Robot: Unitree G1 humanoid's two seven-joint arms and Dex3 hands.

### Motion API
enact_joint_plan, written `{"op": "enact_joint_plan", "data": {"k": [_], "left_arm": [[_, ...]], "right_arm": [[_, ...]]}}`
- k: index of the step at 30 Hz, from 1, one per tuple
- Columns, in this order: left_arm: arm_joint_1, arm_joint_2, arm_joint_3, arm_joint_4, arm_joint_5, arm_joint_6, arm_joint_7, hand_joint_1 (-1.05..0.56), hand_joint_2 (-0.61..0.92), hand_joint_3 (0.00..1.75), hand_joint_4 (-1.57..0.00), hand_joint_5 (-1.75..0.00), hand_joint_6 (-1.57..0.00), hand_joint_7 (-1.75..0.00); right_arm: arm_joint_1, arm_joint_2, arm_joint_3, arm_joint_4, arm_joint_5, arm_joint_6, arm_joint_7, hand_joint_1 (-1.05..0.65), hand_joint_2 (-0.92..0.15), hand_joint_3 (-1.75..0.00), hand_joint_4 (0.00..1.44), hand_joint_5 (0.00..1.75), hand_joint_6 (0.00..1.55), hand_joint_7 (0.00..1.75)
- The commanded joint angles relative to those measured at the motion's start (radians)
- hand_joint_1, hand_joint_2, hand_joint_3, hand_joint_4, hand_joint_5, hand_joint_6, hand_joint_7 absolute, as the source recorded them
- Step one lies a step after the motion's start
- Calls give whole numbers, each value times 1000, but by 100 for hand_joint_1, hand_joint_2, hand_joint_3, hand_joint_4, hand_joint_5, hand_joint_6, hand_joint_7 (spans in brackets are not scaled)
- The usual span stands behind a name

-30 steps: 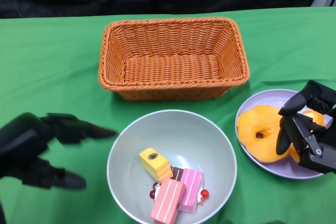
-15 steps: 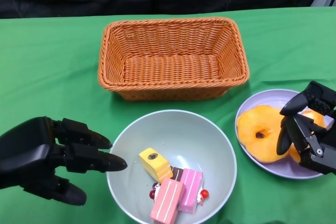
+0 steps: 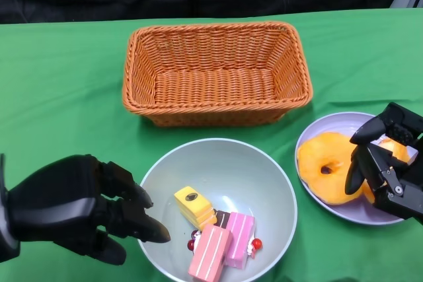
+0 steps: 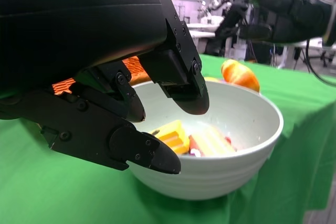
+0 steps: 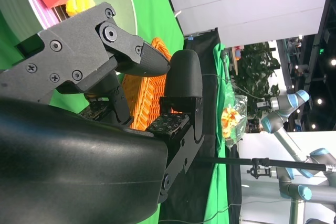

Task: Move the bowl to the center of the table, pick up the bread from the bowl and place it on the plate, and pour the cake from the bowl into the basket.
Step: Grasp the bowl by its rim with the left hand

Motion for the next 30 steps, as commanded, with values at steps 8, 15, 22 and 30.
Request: {"op": "enact_joint_plan", "data": {"k": [8, 15, 22, 30], "left_arm": [[-78, 157, -364, -53, 297, 260, 508, -43, 88, 0, -96, -4, -92, 0], [-141, 167, -591, -6, 326, 420, 687, -39, 88, 0, -95, -1, -91, 0], [-171, 155, -724, 32, 301, 504, 785, -37, 87, 0, -97, -1, -91, -1], [-212, 145, -837, 74, 289, 515, 856, -37, 88, 0, -98, -1, -90, 0]], "right_arm": [[6, 7, -3, -21, -12, 7, -14, -9, -63, -101, 69, 174, 64, 141], [10, 11, 0, -24, -21, 2, -13, -8, -64, -101, 69, 174, 65, 140], [13, 14, 1, -35, -33, 5, -23, -8, -64, -101, 69, 173, 65, 140], [11, 14, -3, -30, -41, -4, -23, -8, -65, -101, 70, 174, 65, 139]]}}
